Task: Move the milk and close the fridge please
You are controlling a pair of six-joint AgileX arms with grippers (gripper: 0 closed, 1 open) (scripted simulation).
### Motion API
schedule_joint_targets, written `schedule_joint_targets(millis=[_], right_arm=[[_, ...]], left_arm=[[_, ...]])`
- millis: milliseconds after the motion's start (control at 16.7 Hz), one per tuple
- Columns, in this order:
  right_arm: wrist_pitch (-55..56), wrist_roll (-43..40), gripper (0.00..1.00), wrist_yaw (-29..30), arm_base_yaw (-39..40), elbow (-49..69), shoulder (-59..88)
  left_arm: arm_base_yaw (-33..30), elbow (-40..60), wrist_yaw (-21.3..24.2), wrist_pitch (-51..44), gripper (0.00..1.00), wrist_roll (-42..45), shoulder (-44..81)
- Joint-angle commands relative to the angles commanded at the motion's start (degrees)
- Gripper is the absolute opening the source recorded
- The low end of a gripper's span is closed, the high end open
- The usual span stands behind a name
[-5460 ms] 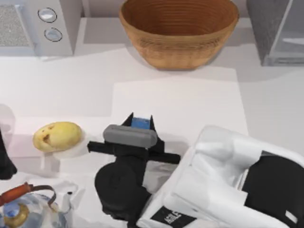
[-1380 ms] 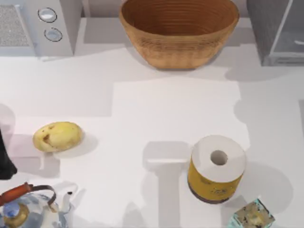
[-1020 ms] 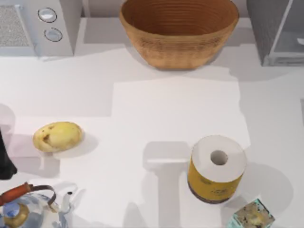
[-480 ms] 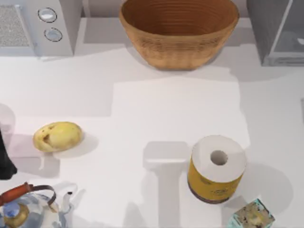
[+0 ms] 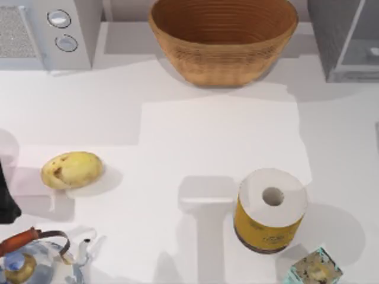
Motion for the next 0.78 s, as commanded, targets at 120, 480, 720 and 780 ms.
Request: schedule_joint_targets(millis=[120,480,720,780], right_arm=[[0.00,0.00,0.83,0.00,0.00,0.00,0.00],[0.00,0.00,1.00,0.00,0.00,0.00,0.00],[0.00,0.00,1.00,0.00,0.00,0.00,0.00],[0.00,0.00,1.00,0.00,0.12,-0.03,-0.03]], left_arm=[[0.00,0.00,0.00,0.00,1.00,0.00,0.00],[0.00,0.00,0.00,0.00,1.00,0.00,0.00],[0.00,0.00,0.00,0.00,1.00,0.00,0.00],[0.00,0.00,0.00,0.00,1.00,0.00,0.00]])
